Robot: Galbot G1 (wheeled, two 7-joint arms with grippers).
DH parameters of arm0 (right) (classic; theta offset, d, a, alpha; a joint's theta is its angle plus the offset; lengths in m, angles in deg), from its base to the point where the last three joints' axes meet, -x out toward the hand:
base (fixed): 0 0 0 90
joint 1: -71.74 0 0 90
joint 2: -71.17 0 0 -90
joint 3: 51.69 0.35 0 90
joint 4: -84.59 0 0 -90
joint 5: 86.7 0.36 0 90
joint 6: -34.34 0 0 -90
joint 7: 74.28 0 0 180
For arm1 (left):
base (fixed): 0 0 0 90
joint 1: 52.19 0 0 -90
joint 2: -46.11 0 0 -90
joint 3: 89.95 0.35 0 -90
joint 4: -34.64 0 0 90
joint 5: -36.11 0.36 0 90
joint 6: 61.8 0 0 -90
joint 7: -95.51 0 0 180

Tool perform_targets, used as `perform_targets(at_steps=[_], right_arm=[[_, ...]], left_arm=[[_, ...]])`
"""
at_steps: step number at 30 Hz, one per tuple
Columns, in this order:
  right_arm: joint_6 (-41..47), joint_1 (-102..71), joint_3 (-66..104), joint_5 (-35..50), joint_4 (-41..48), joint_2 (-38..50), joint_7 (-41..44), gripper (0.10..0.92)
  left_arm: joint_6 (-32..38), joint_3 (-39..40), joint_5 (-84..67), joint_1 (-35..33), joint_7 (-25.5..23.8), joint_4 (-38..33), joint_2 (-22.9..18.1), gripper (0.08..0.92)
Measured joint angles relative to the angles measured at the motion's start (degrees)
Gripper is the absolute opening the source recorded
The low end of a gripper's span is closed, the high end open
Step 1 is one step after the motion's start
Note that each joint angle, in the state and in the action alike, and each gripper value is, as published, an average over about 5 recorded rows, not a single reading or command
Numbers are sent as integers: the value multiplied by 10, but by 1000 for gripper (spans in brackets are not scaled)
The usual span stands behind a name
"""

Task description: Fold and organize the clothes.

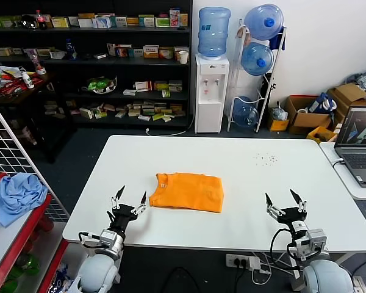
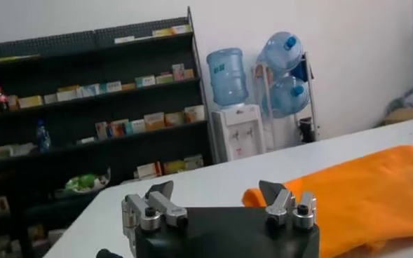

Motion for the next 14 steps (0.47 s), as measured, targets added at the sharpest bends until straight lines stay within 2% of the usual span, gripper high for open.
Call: perform_targets(at_steps=[14], right_arm=[[-3,-3,17,-13,-2,-34,18,823]], left_arm=[[-4,-60,34,-23,-26,-11,7,823]])
